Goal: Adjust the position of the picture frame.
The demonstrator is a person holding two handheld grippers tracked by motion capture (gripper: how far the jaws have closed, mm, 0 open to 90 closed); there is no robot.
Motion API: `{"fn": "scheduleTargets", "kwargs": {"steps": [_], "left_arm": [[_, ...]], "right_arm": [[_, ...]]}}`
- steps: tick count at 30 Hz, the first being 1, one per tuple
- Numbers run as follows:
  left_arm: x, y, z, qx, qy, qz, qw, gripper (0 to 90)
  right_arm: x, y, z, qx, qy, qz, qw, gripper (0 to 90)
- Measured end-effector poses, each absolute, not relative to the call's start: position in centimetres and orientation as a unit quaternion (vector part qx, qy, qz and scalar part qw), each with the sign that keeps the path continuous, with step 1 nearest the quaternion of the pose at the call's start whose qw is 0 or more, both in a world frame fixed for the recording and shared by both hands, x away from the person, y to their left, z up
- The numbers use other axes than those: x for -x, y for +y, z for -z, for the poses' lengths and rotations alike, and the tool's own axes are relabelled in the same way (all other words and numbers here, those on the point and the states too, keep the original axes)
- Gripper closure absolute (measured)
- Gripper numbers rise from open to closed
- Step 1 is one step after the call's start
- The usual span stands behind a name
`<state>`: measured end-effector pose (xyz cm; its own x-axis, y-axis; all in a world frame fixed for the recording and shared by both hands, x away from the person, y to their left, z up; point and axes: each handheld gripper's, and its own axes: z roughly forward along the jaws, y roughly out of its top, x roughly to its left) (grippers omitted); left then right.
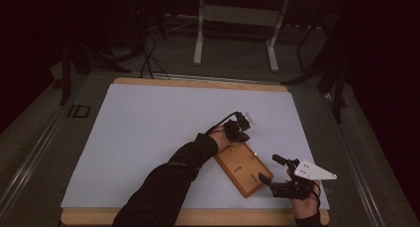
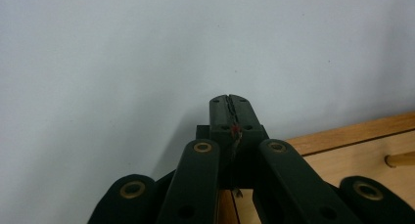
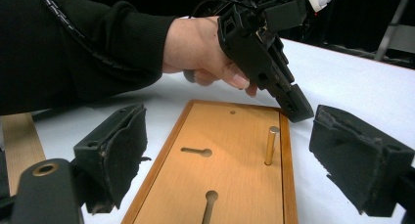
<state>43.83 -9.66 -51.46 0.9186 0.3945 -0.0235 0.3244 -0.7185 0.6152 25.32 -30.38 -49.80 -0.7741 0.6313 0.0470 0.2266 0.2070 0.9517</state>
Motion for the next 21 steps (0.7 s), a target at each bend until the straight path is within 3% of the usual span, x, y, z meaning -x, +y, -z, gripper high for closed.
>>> {"fn": "scheduleTargets", "kwargs": {"steps": [10,21], "left_arm": [[-43.2,-8.7,51.4,-0.93,0.196,-0.059,0.306,90.0],[-41.2,-4.9,51.3,-0.932,0.205,-0.059,0.292,90.0]], "right_arm": [[-25.2,-30.3,49.7,-0.282,0.757,-0.561,0.182,13.7],[-25.3,-30.2,49.8,-0.285,0.758,-0.559,0.181,13.7]]}}
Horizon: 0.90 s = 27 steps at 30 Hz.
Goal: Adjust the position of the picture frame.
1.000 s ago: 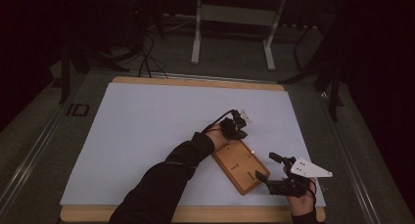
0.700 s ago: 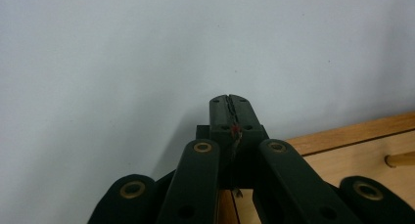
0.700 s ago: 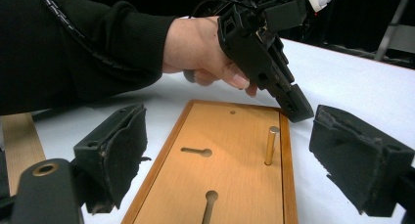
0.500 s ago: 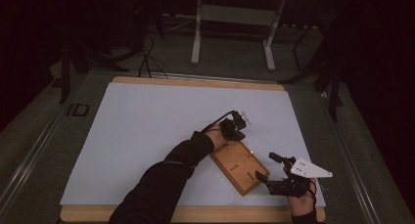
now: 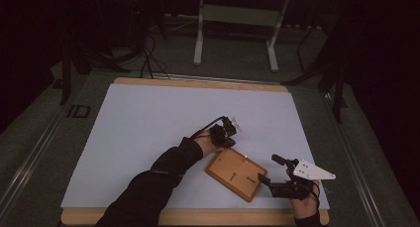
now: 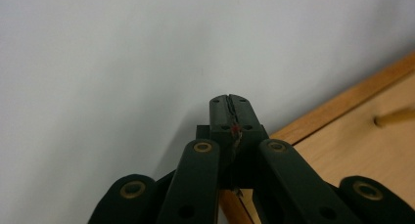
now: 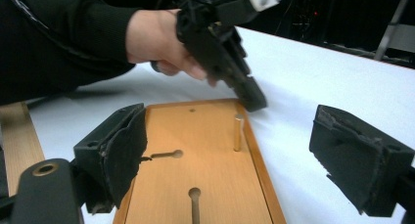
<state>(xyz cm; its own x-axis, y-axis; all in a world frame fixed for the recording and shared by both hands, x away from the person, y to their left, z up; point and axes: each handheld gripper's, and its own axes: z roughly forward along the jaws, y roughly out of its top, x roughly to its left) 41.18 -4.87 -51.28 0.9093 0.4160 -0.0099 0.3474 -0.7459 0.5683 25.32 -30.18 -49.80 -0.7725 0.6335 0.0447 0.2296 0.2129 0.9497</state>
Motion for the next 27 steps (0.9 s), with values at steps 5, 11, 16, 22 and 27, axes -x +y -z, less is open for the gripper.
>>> {"fn": "scheduleTargets", "kwargs": {"steps": [5,11,16,22,27], "left_arm": [[-40.3,-3.4,51.3,-0.933,0.207,-0.055,0.29,90.0],[-39.4,-2.2,51.3,-0.932,0.21,-0.05,0.291,90.0],[-38.3,-0.7,51.5,-0.931,0.215,-0.045,0.292,90.0],[-37.2,0.4,51.5,-0.932,0.213,-0.044,0.291,90.0],[-36.4,1.0,51.6,-0.931,0.213,-0.038,0.292,90.0]], "right_arm": [[-25.4,-29.9,49.9,-0.282,0.761,-0.556,0.181,13.7],[-25.4,-29.9,49.9,-0.282,0.761,-0.555,0.182,13.7],[-25.4,-29.8,49.9,-0.284,0.761,-0.555,0.179,13.7],[-25.4,-29.7,49.9,-0.283,0.763,-0.553,0.18,13.7],[-25.5,-29.6,50.0,-0.283,0.763,-0.553,0.18,13.7]]}}
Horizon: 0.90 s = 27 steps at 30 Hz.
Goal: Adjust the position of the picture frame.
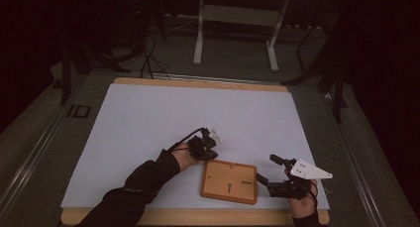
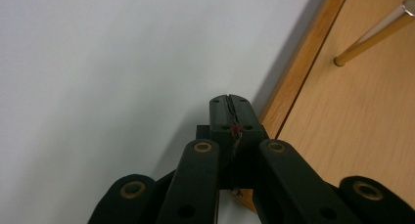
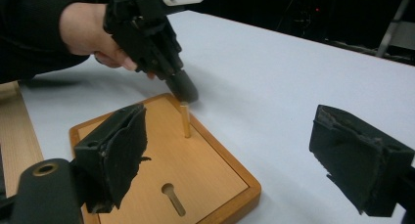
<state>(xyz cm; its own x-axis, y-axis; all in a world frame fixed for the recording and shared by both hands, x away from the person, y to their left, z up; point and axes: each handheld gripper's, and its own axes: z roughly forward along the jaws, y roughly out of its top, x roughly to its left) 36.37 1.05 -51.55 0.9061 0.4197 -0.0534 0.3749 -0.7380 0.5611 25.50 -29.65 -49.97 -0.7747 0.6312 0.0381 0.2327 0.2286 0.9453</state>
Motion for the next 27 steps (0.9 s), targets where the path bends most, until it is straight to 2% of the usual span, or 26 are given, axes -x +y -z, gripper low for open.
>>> {"fn": "scheduleTargets", "kwargs": {"steps": [27], "left_arm": [[-35.4,2.2,51.6,-0.934,0.21,-0.024,0.288,90.0]], "right_arm": [[-25.7,-29.2,50.0,-0.277,0.767,-0.552,0.176,13.7]]}}
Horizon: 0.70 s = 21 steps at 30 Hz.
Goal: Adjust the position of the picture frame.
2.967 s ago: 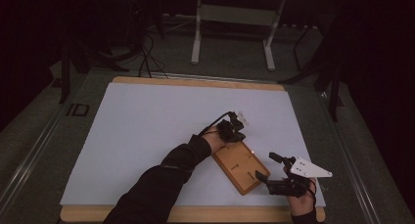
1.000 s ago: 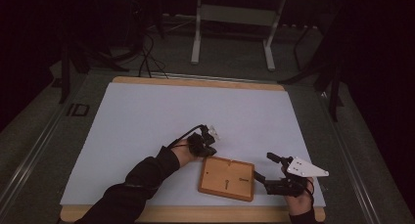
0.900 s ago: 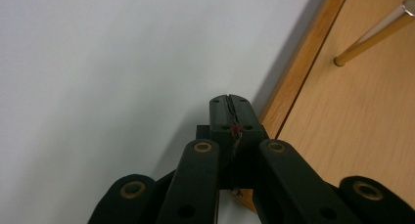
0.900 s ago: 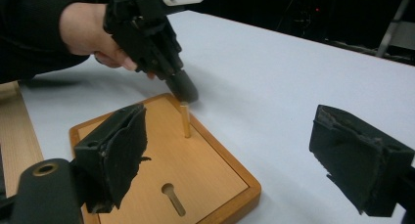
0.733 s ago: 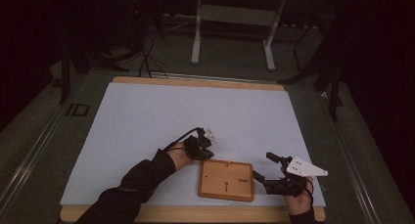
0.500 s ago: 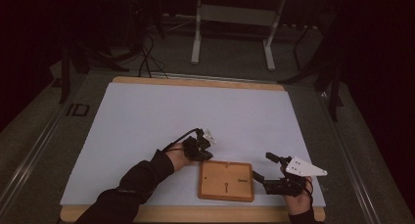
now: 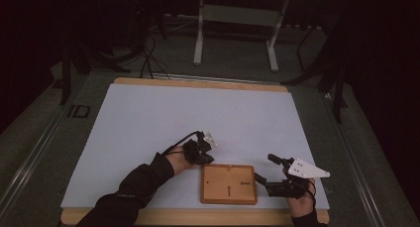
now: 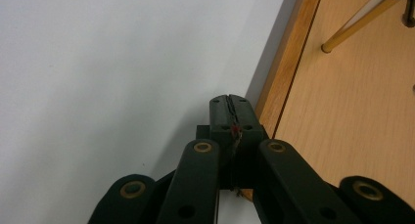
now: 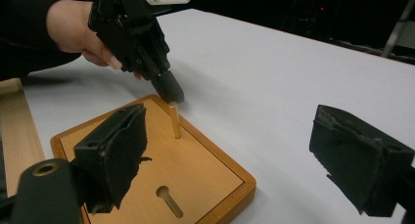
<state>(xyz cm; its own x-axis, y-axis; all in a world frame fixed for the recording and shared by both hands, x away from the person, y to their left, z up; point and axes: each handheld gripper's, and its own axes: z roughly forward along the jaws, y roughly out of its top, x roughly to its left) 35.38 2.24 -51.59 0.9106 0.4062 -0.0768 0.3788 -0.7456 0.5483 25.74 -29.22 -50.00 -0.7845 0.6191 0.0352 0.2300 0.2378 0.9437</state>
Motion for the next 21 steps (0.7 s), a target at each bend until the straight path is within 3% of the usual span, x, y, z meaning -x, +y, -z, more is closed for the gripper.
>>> {"fn": "scheduleTargets", "kwargs": {"steps": [8,21], "left_arm": [[-35.1,2.4,51.6,-0.939,0.204,-0.017,0.276,90.0],[-34.9,3.9,50.2,-0.922,0.216,-0.032,0.318,84.8]], "right_arm": [[-25.7,-29.2,50.0,-0.277,0.767,-0.551,0.176,13.7],[-25.8,-29.1,50.1,-0.277,0.768,-0.551,0.174,13.7]]}}
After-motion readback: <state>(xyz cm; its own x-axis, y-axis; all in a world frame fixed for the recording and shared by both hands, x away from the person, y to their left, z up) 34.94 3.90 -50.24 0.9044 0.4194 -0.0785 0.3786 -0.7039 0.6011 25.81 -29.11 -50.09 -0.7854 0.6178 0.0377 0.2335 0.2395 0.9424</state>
